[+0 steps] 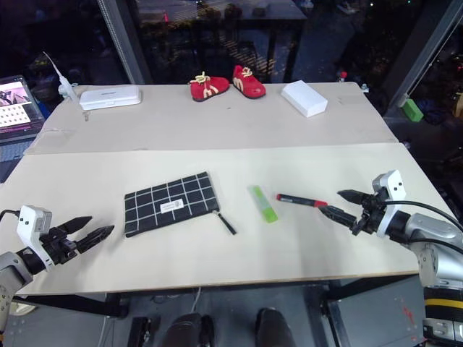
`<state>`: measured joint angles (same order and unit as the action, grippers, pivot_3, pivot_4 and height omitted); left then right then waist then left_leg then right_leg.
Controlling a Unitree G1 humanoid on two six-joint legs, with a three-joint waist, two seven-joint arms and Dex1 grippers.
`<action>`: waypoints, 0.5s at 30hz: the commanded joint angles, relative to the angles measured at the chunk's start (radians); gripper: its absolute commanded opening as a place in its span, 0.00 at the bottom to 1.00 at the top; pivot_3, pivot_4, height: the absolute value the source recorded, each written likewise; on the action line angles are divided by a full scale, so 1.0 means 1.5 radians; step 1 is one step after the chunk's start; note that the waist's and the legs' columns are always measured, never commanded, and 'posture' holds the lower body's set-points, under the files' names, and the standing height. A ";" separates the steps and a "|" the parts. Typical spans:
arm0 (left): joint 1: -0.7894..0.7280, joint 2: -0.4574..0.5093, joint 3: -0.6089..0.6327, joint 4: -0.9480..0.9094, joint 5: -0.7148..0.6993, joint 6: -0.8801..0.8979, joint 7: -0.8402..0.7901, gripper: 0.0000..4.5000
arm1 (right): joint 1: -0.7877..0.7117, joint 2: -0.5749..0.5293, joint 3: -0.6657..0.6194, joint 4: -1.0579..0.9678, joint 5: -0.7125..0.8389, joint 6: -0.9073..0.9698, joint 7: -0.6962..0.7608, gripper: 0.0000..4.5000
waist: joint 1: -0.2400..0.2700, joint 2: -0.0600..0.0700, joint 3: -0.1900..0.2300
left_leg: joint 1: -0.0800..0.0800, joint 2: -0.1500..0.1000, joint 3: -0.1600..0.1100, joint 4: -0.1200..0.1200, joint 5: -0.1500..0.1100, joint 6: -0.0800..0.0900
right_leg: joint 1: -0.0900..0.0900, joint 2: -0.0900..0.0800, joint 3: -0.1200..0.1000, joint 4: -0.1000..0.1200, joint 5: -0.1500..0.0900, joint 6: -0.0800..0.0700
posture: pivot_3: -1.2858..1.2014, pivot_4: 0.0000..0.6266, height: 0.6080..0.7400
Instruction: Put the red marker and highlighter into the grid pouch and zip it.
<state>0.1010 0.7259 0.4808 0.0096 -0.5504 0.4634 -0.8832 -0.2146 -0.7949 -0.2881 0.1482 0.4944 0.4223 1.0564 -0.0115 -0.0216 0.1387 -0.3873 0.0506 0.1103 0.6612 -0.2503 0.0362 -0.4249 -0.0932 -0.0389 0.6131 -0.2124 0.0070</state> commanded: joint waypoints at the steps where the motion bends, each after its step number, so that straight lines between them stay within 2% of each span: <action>1: -0.014 -0.002 -0.003 -0.014 -0.006 -0.003 0.002 0.99 | -0.018 0.006 -0.005 0.004 -0.004 -0.025 -0.011 1.00 | 0.000 0.000 0.000 | 0.000 0.000 0.000 0.000 0.000 0.000 | 0.000 0.000 0.000 0.000 0.000 0.000 | 0.52 0.24 1.00; 4: -0.031 -0.009 -0.006 0.007 -0.010 -0.025 -0.015 0.99 | -0.040 0.024 0.006 0.032 -0.027 -0.049 -0.034 1.00 | 0.000 0.000 0.000 | 0.000 0.000 0.000 0.000 0.000 0.000 | 0.000 0.000 0.000 0.000 0.000 0.000 | 0.52 0.24 1.00; 6: -0.040 -0.009 0.001 0.022 -0.024 -0.025 -0.032 1.00 | -0.054 0.033 0.006 0.049 -0.035 -0.053 -0.048 0.88 | -0.001 0.000 0.000 | 0.000 0.000 0.000 0.000 0.000 0.000 | 0.000 0.000 0.000 0.000 0.000 0.000 | 0.52 0.24 1.00; 7: -0.046 -0.006 0.004 0.035 -0.029 -0.033 -0.053 1.00 | -0.061 0.038 0.004 0.056 -0.032 -0.057 -0.047 0.86 | -0.001 0.000 0.000 | 0.000 0.000 0.000 0.000 0.000 0.000 | 0.000 0.000 0.000 0.000 0.000 0.000 | 0.52 0.24 1.00; 8: -0.052 0.000 -0.001 0.055 -0.014 -0.066 -0.074 1.00 | -0.064 0.041 0.002 0.055 -0.025 -0.055 -0.043 0.74 | -0.001 0.000 0.000 | 0.000 0.000 0.000 0.000 0.000 0.000 | 0.000 0.001 0.000 0.000 0.000 0.000 | 0.52 0.24 1.00; 9: -0.053 0.009 -0.016 0.078 0.020 -0.120 -0.091 1.00 | -0.067 0.044 0.000 0.052 -0.019 -0.054 -0.039 0.69 | -0.001 0.000 0.000 | 0.000 0.000 0.000 0.000 0.000 0.000 | 0.000 0.001 0.000 0.000 0.000 0.000 | 0.52 0.24 1.00; 11: -0.038 0.047 -0.062 0.129 0.118 -0.279 -0.138 1.00 | -0.074 0.050 0.000 0.036 -0.002 -0.042 -0.028 0.54 | -0.002 0.000 0.000 | 0.000 -0.001 0.001 0.000 0.000 0.000 | 0.000 0.001 0.000 0.000 0.000 0.000 | 0.52 0.24 1.00; 13: -0.050 0.058 -0.069 0.170 0.137 -0.347 -0.156 1.00 | -0.077 0.051 0.005 0.029 0.002 -0.037 -0.021 0.38 | -0.001 0.000 0.000 | 0.000 0.000 0.001 0.000 0.000 0.000 | 0.000 0.001 0.000 0.000 0.000 -0.001 | 0.52 0.24 1.00; 14: -0.064 0.058 -0.064 0.189 0.131 -0.360 -0.159 1.00 | -0.077 0.052 0.006 0.023 0.006 -0.032 -0.019 0.34 | -0.001 0.000 0.000 | 0.000 0.000 0.001 0.000 0.000 0.000 | 0.000 0.001 0.000 0.000 0.000 -0.001 | 0.52 0.24 1.00; 15: -0.077 0.061 -0.062 0.206 0.132 -0.383 -0.164 1.00 | -0.077 0.051 0.008 0.011 0.014 -0.022 -0.015 0.23 | 0.000 0.000 0.000 | 0.000 0.000 0.001 0.000 0.000 0.000 | -0.001 0.000 0.000 0.000 0.000 -0.001 | 0.52 0.24 1.00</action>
<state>0.0158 0.7999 0.3744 0.2867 -0.3552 -0.0282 -1.1097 -0.3091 -0.7144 -0.2608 0.2224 0.4787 0.3755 1.0211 -0.0121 -0.0214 0.1387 -0.3876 0.0513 0.1116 0.6612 -0.2506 0.0356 -0.4257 -0.0930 -0.0393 0.6132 -0.2130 0.0055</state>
